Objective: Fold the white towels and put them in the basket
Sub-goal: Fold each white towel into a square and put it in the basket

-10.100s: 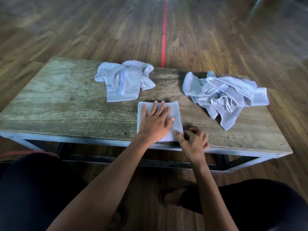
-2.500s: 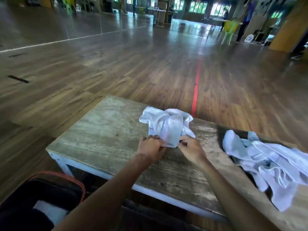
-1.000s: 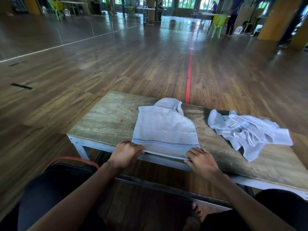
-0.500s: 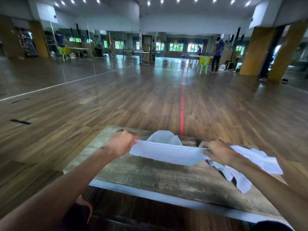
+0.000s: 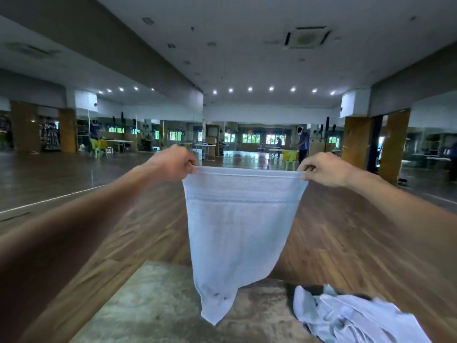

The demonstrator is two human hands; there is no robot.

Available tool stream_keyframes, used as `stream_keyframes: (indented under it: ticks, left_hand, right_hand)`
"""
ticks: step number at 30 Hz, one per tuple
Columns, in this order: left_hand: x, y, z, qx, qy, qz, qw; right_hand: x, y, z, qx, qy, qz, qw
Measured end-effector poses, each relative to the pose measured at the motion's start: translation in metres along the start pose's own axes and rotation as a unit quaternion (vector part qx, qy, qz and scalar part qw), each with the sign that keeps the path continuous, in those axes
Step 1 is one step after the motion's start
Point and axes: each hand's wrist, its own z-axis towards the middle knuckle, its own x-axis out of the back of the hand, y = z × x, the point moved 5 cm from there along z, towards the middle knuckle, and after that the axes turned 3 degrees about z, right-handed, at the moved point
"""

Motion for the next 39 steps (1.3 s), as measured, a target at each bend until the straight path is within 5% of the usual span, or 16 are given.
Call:
stream_keyframes:
  ticks: [7, 9, 13, 16, 21, 27, 33, 39]
  left_hand:
    - [0.085, 0.008, 0.033, -0.002, 0.105, 0.034, 0.994]
    - [0.099, 0.011, 0.040, -0.015, 0.115, 0.039, 0.992]
    - [0.094, 0.012, 0.046, -0.037, -0.103, -0.030, 0.994]
    - [0.085, 0.006, 0.038, 0.012, -0.264, -0.150, 0.953]
    - [0.093, 0.002, 0.033, 0.027, -0.374, -0.272, 0.886]
    - [0.084, 0.003, 0.048, 0.037, -0.334, -0.209, 0.918]
    - [0.041, 0.008, 0.073, 0.014, -0.153, -0.082, 0.985]
    - [-0.015, 0.005, 0.090, -0.015, -0.058, 0.063, 0.996]
  right_hand:
    - [0.090, -0.016, 0.020, 0.002, 0.086, 0.008, 0.996]
    - [0.101, -0.016, 0.020, -0.010, 0.058, 0.034, 0.998]
    - [0.101, -0.010, 0.016, -0.055, -0.086, 0.091, 0.991]
    - [0.095, -0.003, 0.006, -0.092, -0.189, 0.156, 0.965]
    - [0.097, 0.005, -0.008, -0.083, -0.301, 0.251, 0.916]
    - [0.099, 0.009, 0.004, -0.106, -0.247, 0.217, 0.938]
    - [0.060, 0.018, 0.027, -0.110, -0.165, 0.134, 0.971]
    - [0.007, 0.030, 0.057, -0.093, -0.104, 0.093, 0.986]
